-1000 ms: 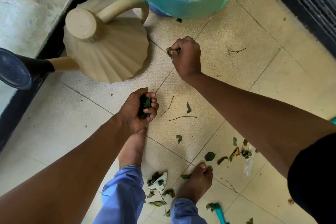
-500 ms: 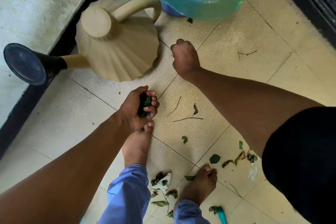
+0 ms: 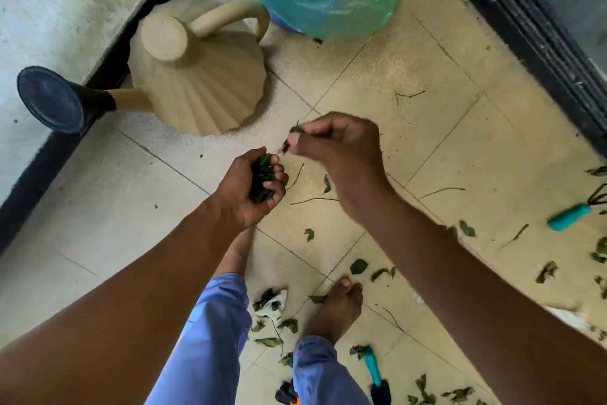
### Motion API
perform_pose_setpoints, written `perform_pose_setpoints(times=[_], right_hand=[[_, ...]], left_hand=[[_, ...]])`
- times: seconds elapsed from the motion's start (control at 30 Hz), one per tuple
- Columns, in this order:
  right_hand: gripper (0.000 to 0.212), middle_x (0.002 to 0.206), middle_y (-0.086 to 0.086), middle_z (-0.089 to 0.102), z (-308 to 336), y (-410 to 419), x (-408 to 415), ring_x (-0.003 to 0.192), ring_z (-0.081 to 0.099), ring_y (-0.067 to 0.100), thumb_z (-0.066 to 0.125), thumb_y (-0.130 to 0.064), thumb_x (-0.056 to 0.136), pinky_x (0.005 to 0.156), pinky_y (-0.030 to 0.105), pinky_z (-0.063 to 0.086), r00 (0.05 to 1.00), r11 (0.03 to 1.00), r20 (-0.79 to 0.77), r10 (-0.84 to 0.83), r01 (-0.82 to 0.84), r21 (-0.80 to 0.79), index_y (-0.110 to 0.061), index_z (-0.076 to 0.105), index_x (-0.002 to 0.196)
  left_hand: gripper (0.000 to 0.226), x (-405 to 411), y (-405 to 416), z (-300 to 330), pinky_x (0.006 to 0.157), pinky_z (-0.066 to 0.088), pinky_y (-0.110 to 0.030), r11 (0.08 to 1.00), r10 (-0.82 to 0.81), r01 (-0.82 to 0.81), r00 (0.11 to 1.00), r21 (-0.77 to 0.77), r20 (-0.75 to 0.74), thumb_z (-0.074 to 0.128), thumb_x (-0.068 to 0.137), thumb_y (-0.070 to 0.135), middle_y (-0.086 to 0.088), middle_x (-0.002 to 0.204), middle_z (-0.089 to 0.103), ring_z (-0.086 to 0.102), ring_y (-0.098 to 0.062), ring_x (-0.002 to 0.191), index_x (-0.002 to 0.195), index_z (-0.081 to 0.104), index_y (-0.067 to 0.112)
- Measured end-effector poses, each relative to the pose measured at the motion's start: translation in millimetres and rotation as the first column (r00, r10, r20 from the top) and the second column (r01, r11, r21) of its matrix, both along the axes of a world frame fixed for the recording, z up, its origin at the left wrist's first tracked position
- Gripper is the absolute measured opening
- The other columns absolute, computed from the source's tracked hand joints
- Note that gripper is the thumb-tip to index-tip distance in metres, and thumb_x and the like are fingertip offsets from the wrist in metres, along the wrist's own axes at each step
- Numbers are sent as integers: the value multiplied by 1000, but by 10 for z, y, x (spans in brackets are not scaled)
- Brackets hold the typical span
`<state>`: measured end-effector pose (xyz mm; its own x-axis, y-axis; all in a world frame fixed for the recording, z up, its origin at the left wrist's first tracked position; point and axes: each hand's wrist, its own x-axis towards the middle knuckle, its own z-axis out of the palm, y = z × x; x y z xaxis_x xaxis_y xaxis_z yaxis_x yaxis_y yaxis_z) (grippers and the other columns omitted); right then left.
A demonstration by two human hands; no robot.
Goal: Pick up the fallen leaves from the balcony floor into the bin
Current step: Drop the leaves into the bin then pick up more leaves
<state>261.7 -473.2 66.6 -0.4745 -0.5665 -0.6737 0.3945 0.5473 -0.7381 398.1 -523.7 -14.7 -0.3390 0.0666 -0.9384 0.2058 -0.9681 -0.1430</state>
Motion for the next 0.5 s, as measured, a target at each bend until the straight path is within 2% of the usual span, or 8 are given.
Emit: perform_pose_setpoints(times=[0.07, 0.17, 0.23, 0.27, 0.33, 0.37, 0.43, 0.5], right_hand=[[15, 79, 14, 76, 245, 156, 144, 74, 74, 23, 77, 11, 77, 76, 43, 64, 999, 999, -20, 35, -35, -7, -4, 74, 81], [11, 78, 2, 74, 326, 380, 304, 74, 73, 15, 76, 4, 78, 73, 41, 62, 909, 978, -372, 189, -207, -9, -6, 75, 81], [11, 79, 2, 70, 273, 504, 369, 73, 67, 17, 70, 3, 81, 66, 41, 57, 715, 939, -630, 302, -338, 66, -8, 72, 78], [12, 81, 4, 68, 266, 566, 384, 74, 64, 19, 65, 2, 82, 64, 40, 56, 593, 912, -722, 356, -390, 129, -8, 71, 79], [14, 87, 6, 69, 278, 701, 384, 82, 61, 23, 60, -1, 82, 65, 39, 54, 412, 864, -807, 424, -451, 224, -8, 72, 84], [15, 91, 6, 70, 295, 765, 383, 86, 60, 24, 62, -1, 81, 67, 38, 55, 363, 844, -817, 447, -473, 252, -7, 73, 88], [20, 96, 5, 70, 319, 881, 404, 92, 58, 23, 65, -1, 78, 72, 36, 54, 284, 790, -808, 517, -521, 323, -8, 74, 95], [25, 101, 5, 67, 358, 1009, 461, 96, 55, 21, 60, -5, 78, 79, 35, 53, 218, 723, -771, 598, -563, 402, -8, 72, 99]], left_hand=[[26, -92, 69, 134, 47, 44, -16, 997, -57, 58, 998, -55, 25, 47, 102, 27, -3, 72, 56, 52, -10, 59, 85, 58, 12], [30, -231, 193, 365, 59, 56, -20, 992, -101, 100, 995, -75, -1, 49, 103, 35, -1, 74, 58, 61, -11, 64, 82, 57, 16], [33, -273, 263, 463, 70, 56, -22, 995, -80, 78, 996, -60, -24, 52, 101, 36, 1, 72, 52, 60, -12, 67, 75, 55, 18], [32, -280, 311, 491, 84, 52, -22, 994, -93, 91, 995, -65, -26, 55, 99, 37, 2, 76, 51, 60, -13, 77, 73, 55, 19], [26, -296, 414, 571, 113, 34, -26, 986, -137, 134, 990, -96, -20, 66, 91, 37, 0, 92, 51, 52, -16, 106, 73, 59, 20], [23, -300, 465, 596, 118, 27, -29, 982, -162, 159, 987, -106, -23, 70, 87, 36, -1, 101, 50, 46, -17, 114, 74, 60, 20], [22, -288, 570, 678, 111, 36, -26, 978, -194, 191, 981, -88, -25, 67, 88, 37, -1, 99, 52, 50, -17, 109, 77, 58, 21], [28, -276, 690, 774, 84, 50, -28, 973, -216, 213, 976, -85, -33, 57, 95, 39, 0, 81, 51, 58, -17, 83, 74, 54, 20]])
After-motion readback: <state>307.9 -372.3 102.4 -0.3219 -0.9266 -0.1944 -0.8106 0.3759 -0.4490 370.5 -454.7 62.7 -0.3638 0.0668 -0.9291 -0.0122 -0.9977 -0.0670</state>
